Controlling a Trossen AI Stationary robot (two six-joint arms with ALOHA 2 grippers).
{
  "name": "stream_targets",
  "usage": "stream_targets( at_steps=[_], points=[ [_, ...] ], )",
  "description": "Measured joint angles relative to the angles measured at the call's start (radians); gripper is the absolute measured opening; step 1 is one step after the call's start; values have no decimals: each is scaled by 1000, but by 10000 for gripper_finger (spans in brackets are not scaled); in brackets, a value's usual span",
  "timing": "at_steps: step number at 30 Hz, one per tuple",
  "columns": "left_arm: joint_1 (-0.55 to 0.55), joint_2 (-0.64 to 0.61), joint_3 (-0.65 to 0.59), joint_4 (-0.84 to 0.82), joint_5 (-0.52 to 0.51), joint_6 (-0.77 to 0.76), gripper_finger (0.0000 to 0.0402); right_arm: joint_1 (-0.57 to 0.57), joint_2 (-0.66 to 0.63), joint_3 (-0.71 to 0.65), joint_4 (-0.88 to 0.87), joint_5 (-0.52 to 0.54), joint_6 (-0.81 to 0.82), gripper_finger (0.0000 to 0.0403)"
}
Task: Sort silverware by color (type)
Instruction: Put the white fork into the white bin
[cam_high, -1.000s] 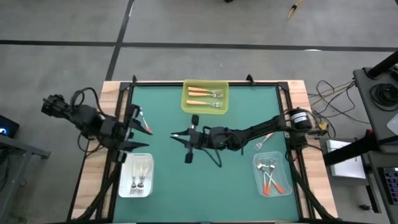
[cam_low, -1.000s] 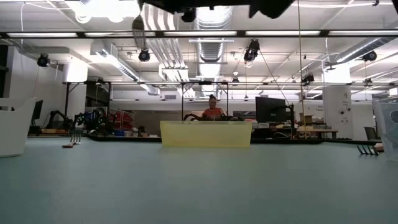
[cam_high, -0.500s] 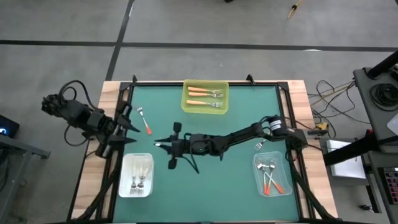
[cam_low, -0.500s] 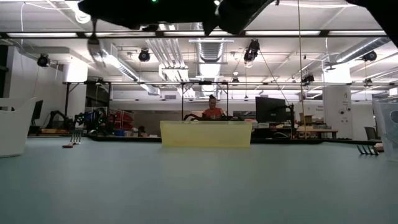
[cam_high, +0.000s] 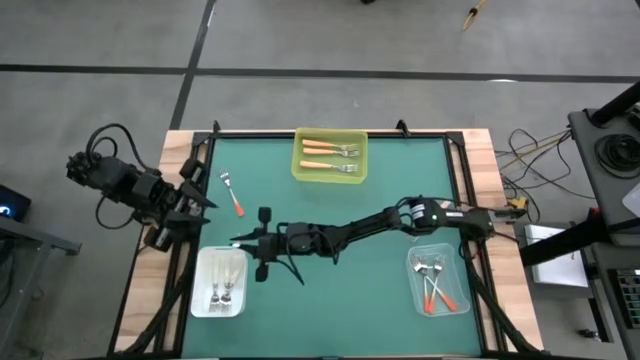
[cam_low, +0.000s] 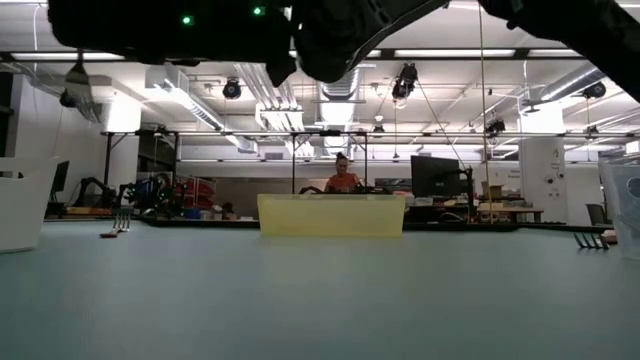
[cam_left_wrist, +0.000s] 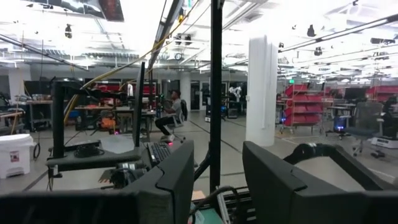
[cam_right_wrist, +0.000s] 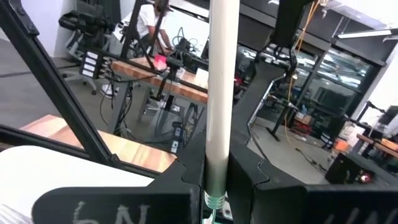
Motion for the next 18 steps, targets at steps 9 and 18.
stream_targets(
  at_steps=[9,18],
  points=[
    [0,-9,0,-8,0,-23,118,0,102,113,-21,-54,0,26],
    [0,-4,0,-12,0,-23,118,6,134,114,-13,-156,-1,26]
  ],
)
